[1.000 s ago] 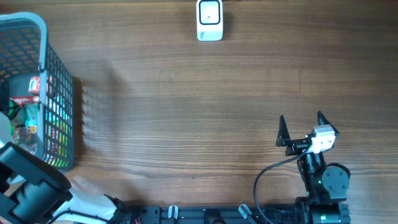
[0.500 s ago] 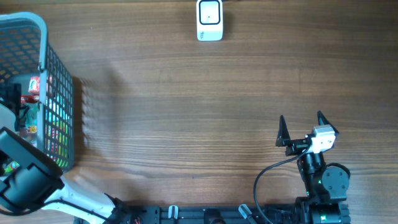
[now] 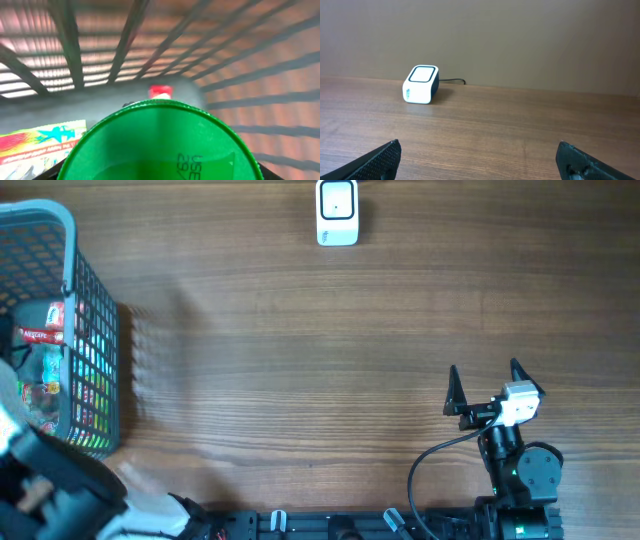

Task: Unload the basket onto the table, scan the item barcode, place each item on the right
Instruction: 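Reach into the basket with the left gripper and grasp the green-lidded jar, then lift the jar out and set it on the table center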

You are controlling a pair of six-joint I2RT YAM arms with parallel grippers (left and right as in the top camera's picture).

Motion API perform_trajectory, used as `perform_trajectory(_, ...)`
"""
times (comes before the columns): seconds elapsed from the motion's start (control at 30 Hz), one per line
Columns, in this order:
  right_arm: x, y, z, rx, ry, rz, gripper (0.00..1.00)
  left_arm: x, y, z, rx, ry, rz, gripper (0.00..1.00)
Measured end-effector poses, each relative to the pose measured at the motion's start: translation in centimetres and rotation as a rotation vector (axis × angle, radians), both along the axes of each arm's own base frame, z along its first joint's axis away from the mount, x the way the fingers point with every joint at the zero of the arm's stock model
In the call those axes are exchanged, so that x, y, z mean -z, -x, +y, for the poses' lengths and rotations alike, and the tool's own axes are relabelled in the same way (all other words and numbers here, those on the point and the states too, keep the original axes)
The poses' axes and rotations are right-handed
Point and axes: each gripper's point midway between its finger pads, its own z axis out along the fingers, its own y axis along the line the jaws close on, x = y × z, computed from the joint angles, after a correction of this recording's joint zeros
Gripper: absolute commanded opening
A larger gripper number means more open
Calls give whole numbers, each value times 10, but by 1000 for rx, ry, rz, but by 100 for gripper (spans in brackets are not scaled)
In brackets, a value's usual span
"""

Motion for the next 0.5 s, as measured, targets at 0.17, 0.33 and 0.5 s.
perform_trajectory(0.17,0,0,0,0,0,0,100,-145,15,-50,103,-161,-316,65)
perform_trajectory(0.33,0,0,0,0,0,0,100,-233,-1,-186,498,-25,-673,64)
perform_trajectory(0.5,0,0,-1,3,0,1,100,-178,-30,-348,923,338,-498,62)
